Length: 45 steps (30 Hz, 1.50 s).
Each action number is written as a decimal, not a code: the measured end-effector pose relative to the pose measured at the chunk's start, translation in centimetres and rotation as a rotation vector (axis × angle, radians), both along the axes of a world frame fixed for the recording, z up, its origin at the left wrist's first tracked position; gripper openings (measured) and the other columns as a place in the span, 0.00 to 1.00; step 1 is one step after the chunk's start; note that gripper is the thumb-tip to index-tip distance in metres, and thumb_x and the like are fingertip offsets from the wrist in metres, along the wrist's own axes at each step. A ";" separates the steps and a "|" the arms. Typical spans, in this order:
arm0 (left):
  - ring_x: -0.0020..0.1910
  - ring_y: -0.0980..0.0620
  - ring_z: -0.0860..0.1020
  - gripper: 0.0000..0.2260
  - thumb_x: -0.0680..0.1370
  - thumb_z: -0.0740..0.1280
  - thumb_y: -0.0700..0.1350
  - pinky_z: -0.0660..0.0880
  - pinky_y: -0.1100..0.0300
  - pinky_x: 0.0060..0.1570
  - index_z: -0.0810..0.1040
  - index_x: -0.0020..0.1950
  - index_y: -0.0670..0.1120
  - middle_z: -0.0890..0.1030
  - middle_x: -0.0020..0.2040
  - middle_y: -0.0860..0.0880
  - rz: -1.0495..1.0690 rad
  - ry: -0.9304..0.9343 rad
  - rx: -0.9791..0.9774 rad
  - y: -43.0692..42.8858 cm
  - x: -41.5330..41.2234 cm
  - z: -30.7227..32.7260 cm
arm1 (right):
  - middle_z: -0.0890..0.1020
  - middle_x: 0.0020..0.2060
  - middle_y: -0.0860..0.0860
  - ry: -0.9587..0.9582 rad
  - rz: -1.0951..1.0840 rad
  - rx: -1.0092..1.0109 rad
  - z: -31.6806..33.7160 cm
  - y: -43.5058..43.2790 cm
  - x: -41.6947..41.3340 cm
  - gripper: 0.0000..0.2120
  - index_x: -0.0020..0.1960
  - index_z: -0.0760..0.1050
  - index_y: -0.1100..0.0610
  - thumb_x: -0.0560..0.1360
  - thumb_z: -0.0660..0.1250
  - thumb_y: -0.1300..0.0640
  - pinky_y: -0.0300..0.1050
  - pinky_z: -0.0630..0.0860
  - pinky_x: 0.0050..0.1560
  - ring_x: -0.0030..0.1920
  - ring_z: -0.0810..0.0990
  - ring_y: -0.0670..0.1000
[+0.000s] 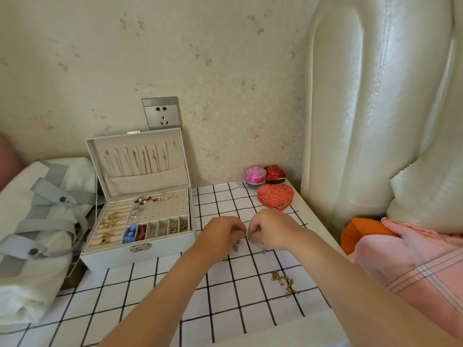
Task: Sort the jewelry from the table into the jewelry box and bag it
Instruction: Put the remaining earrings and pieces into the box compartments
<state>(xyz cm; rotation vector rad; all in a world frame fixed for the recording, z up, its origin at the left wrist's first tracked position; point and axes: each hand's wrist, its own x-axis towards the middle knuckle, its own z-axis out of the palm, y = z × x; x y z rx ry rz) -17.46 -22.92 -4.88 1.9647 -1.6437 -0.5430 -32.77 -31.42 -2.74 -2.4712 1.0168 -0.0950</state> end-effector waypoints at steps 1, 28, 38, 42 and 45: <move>0.39 0.59 0.80 0.06 0.79 0.67 0.43 0.76 0.67 0.41 0.82 0.50 0.52 0.83 0.43 0.55 0.011 0.011 -0.028 0.0 0.0 0.2 | 0.85 0.44 0.44 -0.030 -0.004 0.014 0.1 -0.1 0.0 0.06 0.47 0.86 0.49 0.75 0.70 0.56 0.50 0.81 0.51 0.45 0.82 0.46; 0.35 0.55 0.78 0.06 0.80 0.67 0.42 0.72 0.65 0.30 0.83 0.54 0.45 0.83 0.46 0.49 0.479 0.855 -0.058 9.3 16.2 7.8 | 0.82 0.44 0.41 -0.414 0.086 0.059 3.4 4.4 18.2 0.08 0.49 0.83 0.45 0.75 0.73 0.57 0.40 0.76 0.55 0.48 0.80 0.42; 0.31 0.54 0.77 0.06 0.80 0.67 0.43 0.69 0.65 0.26 0.81 0.54 0.42 0.84 0.42 0.47 0.559 0.906 -0.096 9.0 19.1 6.9 | 0.83 0.46 0.45 -0.291 0.152 0.136 2.8 3.5 20.8 0.12 0.55 0.83 0.50 0.74 0.74 0.62 0.25 0.72 0.40 0.44 0.80 0.38; 0.30 0.54 0.77 0.09 0.80 0.67 0.44 0.68 0.66 0.24 0.81 0.56 0.41 0.83 0.43 0.47 0.567 1.025 -0.048 9.1 19.1 6.7 | 0.83 0.47 0.43 -0.374 0.172 0.111 4.3 3.9 21.3 0.14 0.54 0.82 0.47 0.73 0.75 0.63 0.30 0.72 0.49 0.47 0.80 0.37; 0.30 0.54 0.76 0.10 0.78 0.70 0.45 0.67 0.67 0.22 0.81 0.55 0.40 0.82 0.39 0.48 0.554 1.111 -0.044 9.2 18.9 7.0 | 0.84 0.46 0.45 -0.484 0.243 0.122 5.9 4.8 22.0 0.13 0.54 0.83 0.50 0.72 0.76 0.63 0.30 0.72 0.47 0.40 0.80 0.35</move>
